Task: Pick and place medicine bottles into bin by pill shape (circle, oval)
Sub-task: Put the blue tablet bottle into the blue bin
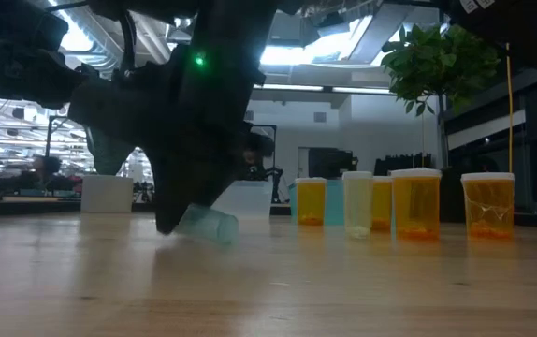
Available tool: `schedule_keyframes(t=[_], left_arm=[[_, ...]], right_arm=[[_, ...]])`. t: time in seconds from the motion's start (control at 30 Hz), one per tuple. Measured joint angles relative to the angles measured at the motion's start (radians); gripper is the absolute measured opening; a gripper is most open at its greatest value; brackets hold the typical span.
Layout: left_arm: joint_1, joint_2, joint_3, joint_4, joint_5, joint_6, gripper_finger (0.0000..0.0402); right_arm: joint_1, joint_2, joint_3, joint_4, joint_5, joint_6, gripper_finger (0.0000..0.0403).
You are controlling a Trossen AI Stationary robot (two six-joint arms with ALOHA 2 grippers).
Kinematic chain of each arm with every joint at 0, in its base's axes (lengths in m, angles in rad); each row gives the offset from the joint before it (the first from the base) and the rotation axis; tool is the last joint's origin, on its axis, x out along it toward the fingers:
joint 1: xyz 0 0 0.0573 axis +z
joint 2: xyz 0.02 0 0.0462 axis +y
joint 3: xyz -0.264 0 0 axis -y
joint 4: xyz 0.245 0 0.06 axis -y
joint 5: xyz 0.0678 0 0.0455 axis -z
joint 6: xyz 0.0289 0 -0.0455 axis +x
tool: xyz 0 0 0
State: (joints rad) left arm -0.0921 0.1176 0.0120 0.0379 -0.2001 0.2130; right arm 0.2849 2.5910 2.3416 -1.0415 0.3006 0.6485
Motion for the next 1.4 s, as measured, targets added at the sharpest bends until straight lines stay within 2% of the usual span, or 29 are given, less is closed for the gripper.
schedule_keyframes(t=[0.07,0.3,0.4,0.47,0.6,0.77,1.0,1.1,1.23,1.4], left_arm=[[0.0,0.0,0.0,0.0,0.0,0.0,0.0195],[0.0,0.0,0.0,0.0,0.0,0.0,0.0195],[0.0,0.0,0.0,0.0,0.0,0.0,0.0195],[0.0,0.0,0.0,-0.001,0.0,0.0,0.0195],[0.0,0.0,0.0,0.0,0.0,0.0,0.0195],[0.0,0.0,0.0,0.0,0.0,0.0,0.0195],[0.0,0.0,0.0,0.0,0.0,0.0,0.0195],[0.0,0.0,0.0,0.0,0.0,0.001,0.0195],[0.0,0.0,0.0,0.0,0.0,0.03,0.0195],[0.0,0.0,0.0,0.0,0.0,0.058,0.0195]], right_arm=[[0.016,-0.013,0.011,0.003,0.099,-0.017,0.012],[0.113,-0.087,0.014,0.003,0.552,-0.013,0.0114],[0.156,-0.106,0.014,-0.003,0.746,0.066,0.0116],[0.184,-0.115,0.014,-0.003,0.869,0.179,0.0119],[0.235,-0.117,0.0,-0.008,1.053,0.342,0.0118],[0.284,-0.117,-0.075,-0.022,1.093,0.394,0.0119],[0.353,-0.117,-0.308,-0.016,1.247,0.818,0.0117],[0.387,-0.116,-0.42,0.044,1.245,0.921,0.0118],[0.427,-0.115,-0.516,0.128,1.244,0.944,0.0118],[0.462,-0.115,-0.559,0.128,1.248,0.944,0.0117]])
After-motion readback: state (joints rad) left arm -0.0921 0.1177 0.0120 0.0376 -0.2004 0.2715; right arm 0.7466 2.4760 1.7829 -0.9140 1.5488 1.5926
